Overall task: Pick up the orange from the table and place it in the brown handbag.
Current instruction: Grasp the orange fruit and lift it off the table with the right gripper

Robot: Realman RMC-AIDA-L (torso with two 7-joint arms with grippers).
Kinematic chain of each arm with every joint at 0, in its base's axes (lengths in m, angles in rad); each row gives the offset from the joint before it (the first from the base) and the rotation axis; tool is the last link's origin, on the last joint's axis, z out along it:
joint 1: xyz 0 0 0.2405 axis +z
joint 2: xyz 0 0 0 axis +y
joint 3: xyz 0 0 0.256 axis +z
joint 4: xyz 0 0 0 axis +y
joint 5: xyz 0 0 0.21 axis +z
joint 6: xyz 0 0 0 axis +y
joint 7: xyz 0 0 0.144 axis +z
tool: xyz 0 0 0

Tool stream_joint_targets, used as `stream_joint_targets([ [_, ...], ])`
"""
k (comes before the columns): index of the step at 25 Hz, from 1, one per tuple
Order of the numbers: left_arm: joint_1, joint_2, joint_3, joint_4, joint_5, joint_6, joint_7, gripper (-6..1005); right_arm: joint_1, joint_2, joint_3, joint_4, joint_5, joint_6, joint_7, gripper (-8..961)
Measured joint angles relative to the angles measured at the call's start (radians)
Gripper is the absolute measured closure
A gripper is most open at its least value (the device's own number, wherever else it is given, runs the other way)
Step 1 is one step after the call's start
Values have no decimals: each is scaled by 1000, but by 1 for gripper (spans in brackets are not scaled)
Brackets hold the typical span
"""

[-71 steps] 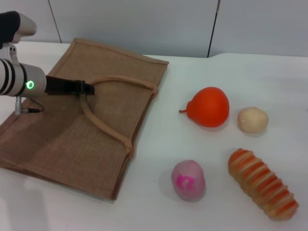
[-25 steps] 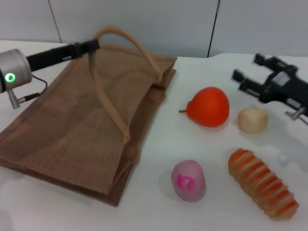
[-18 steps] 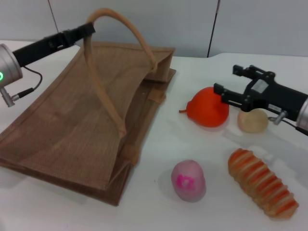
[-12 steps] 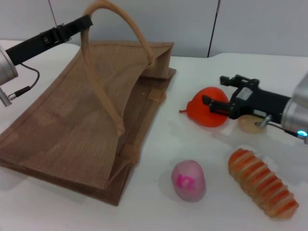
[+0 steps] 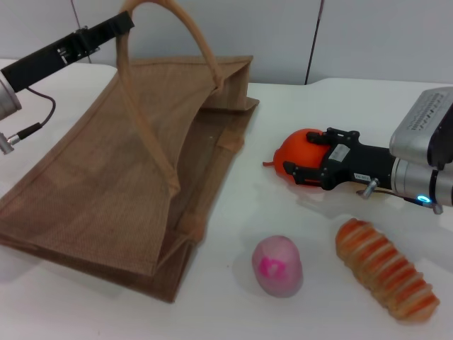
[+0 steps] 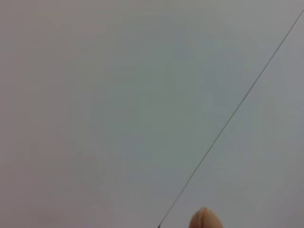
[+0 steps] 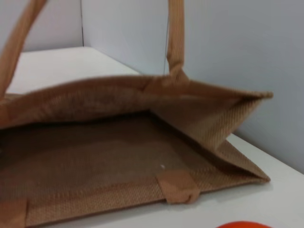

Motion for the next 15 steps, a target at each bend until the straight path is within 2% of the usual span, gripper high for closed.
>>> stream_joint_targets([
  [13, 0, 2, -3, 0, -1, -4, -4, 875, 0, 0, -2, 0, -2, 12, 1, 268],
  [15, 0, 2, -3, 0, -1, -4, -5, 875, -1, 0, -3, -2, -1, 13, 1, 350],
])
